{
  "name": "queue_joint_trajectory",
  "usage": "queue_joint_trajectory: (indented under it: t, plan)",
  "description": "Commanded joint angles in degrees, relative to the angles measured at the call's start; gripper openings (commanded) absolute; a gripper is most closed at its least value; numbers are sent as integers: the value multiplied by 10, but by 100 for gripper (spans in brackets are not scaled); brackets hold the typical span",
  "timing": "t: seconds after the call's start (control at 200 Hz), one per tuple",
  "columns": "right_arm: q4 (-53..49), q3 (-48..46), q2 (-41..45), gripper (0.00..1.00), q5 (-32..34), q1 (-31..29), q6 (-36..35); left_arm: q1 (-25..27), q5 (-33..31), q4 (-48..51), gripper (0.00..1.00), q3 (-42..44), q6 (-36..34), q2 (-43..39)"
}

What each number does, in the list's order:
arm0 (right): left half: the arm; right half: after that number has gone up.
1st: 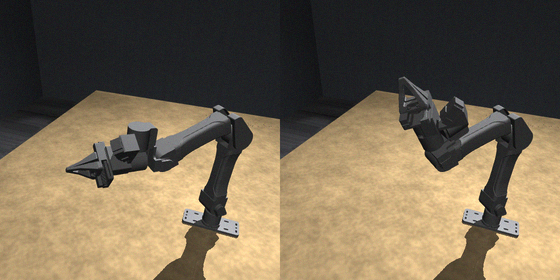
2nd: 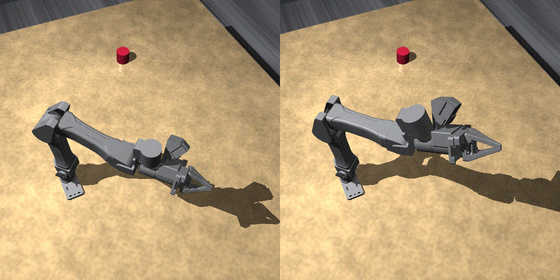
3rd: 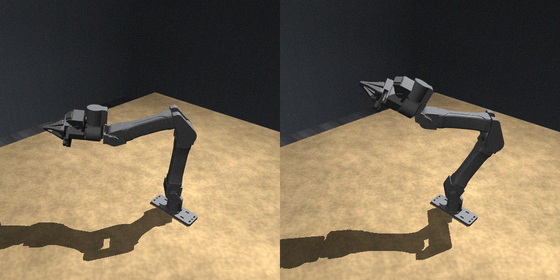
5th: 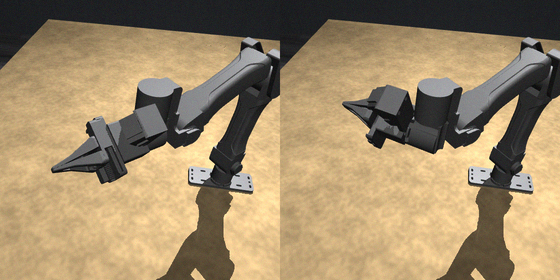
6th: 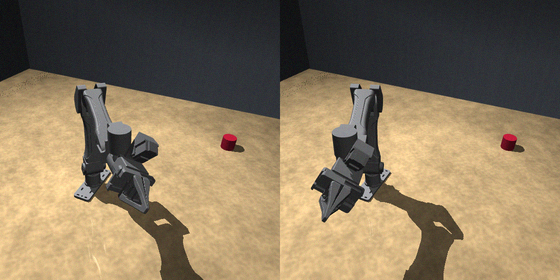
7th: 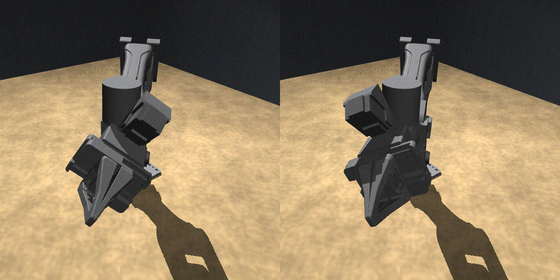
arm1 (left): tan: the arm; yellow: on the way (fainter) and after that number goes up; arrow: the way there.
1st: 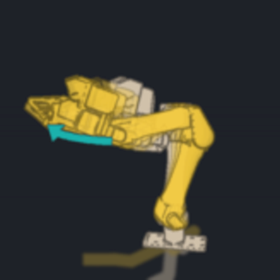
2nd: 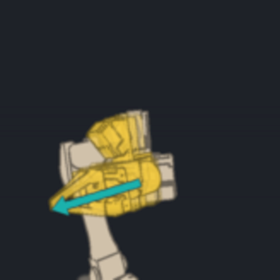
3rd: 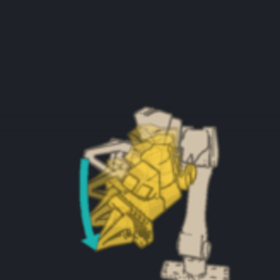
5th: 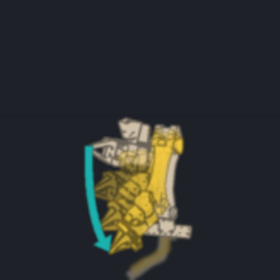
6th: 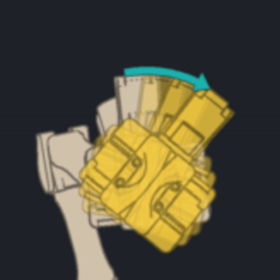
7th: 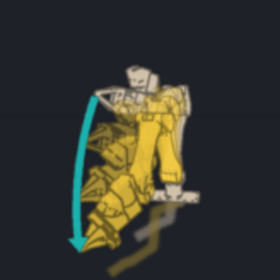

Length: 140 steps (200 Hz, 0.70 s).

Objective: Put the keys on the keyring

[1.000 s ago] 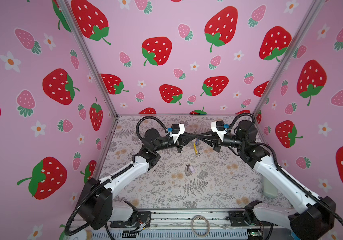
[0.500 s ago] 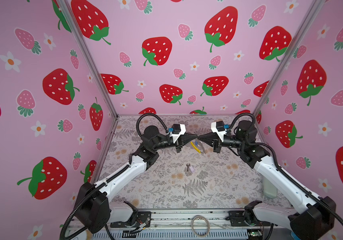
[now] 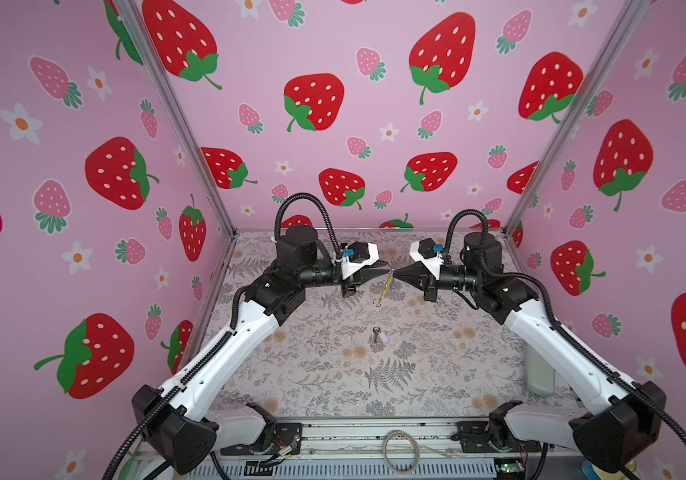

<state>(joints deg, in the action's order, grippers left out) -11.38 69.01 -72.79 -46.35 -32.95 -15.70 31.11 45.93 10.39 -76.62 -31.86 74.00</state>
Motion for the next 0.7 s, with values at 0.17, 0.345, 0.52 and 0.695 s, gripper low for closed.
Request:
queue_joint_trajectory:
  t: [0.17, 0.345, 0.52, 0.695]
  plan:
    - [-118, 63, -27, 0, 62, -37, -85, -3, -12, 129, 23, -44, -70, 30]
    - [-156, 88, -41, 0, 94, -54, -108, -3, -26, 155, 24, -52, -82, 33]
    - [-171, 105, -51, 0, 112, -71, -119, -2, -33, 171, 24, -51, -89, 34]
    - [-186, 120, -58, 0, 122, -84, -129, -2, -42, 177, 24, -51, -93, 38]
